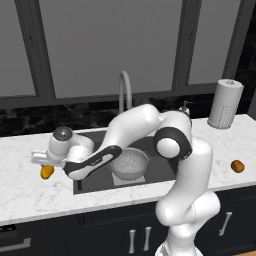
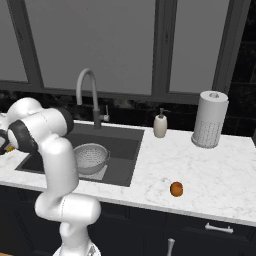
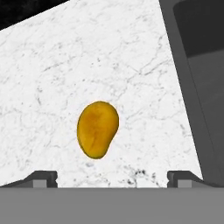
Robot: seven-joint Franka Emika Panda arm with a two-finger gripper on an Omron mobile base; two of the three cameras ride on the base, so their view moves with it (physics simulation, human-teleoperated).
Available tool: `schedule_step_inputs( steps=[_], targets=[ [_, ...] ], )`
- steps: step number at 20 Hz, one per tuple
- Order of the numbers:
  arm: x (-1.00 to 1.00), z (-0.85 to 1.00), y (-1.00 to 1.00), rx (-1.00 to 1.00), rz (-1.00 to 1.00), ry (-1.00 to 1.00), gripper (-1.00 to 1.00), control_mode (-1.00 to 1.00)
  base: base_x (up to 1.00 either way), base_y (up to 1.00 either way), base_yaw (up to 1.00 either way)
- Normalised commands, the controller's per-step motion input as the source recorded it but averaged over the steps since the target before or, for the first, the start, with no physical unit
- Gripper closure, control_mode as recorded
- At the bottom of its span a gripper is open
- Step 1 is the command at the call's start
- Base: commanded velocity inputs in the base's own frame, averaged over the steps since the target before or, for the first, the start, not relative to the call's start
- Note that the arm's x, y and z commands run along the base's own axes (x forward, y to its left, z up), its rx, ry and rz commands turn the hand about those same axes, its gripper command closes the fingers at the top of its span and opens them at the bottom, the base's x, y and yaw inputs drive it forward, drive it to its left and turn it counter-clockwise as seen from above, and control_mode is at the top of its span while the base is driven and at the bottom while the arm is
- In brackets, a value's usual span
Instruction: Put the colander in the sink, put the mango, peach in the colander, and turn on the sink faucet and pour water over the colander.
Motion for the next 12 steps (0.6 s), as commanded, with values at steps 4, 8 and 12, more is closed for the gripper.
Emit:
schedule_step_inputs(
  steps=[4, 8, 12],
  targets=[
    [0.16, -0.07, 0.01, 0.0, 0.0, 0.03, -1.0, -1.0, 0.0, 0.0, 0.0],
    [0.16, -0.13, 0.01, 0.0, 0.0, 0.04, -1.0, -1.0, 0.0, 0.0, 0.0],
    [0.21, -0.12, 0.0, 0.0, 0.01, 0.05, -1.0, -1.0, 0.0, 0.0, 0.0]
  ],
)
